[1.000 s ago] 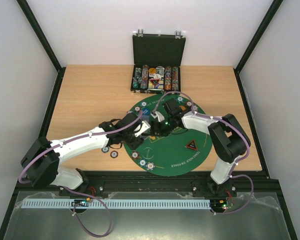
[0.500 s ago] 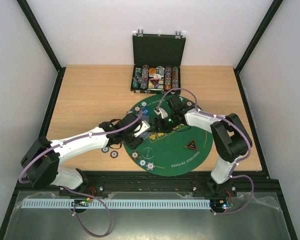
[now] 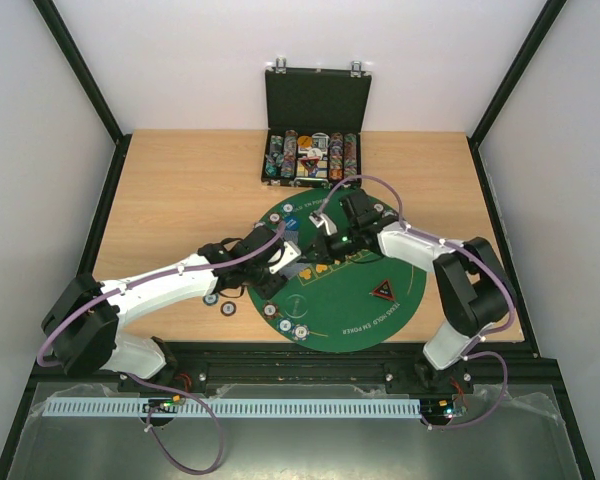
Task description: Distribute texas hold em gaming equipment
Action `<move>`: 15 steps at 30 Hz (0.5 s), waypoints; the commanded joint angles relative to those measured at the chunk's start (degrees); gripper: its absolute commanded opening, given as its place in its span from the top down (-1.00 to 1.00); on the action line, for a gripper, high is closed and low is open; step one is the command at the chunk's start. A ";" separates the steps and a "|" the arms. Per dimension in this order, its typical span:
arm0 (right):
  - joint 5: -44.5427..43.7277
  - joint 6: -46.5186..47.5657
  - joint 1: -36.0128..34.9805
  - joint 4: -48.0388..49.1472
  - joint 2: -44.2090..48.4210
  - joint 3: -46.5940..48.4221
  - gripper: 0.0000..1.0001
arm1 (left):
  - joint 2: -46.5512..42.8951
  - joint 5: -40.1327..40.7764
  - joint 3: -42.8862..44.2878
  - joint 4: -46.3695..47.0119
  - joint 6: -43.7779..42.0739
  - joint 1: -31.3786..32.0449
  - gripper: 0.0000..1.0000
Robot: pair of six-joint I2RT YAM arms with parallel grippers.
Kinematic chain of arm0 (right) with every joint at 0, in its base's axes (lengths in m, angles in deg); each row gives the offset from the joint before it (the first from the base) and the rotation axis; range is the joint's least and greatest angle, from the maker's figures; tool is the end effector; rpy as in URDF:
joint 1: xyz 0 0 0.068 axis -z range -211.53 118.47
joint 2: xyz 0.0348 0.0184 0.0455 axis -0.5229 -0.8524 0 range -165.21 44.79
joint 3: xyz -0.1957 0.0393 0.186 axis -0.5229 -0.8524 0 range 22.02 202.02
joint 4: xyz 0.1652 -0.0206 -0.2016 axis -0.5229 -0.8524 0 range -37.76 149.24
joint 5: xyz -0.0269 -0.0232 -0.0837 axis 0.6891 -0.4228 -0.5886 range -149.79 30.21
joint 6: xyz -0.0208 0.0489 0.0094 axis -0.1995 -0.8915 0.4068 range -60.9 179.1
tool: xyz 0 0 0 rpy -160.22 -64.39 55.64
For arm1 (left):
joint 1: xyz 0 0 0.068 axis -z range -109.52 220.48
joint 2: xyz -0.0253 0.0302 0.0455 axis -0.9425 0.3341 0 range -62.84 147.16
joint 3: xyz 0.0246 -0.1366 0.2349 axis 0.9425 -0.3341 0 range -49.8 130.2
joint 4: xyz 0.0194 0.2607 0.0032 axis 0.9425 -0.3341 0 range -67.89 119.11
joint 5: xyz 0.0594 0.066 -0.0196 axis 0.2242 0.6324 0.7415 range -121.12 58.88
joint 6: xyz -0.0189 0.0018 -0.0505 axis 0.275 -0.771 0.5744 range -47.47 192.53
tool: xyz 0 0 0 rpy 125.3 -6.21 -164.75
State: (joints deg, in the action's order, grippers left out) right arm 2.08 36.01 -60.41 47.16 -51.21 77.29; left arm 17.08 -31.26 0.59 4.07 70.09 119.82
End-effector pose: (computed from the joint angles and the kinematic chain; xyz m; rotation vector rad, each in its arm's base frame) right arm 0.2714 0.1856 0.1893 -0.6304 2.4741 1.7174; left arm 0.1824 -0.2125 0.2156 1.1169 2.2987 -0.3279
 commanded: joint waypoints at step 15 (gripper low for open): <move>-24.21 -0.45 10.34 -11.10 18.87 -8.93 0.97 | -0.60 2.16 0.12 0.08 0.06 0.08 -0.15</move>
State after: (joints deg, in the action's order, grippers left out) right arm -18.62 35.51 -49.64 40.56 -34.62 72.70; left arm 17.08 -30.06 0.59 4.53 70.12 119.80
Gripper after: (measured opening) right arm 0.015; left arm 0.577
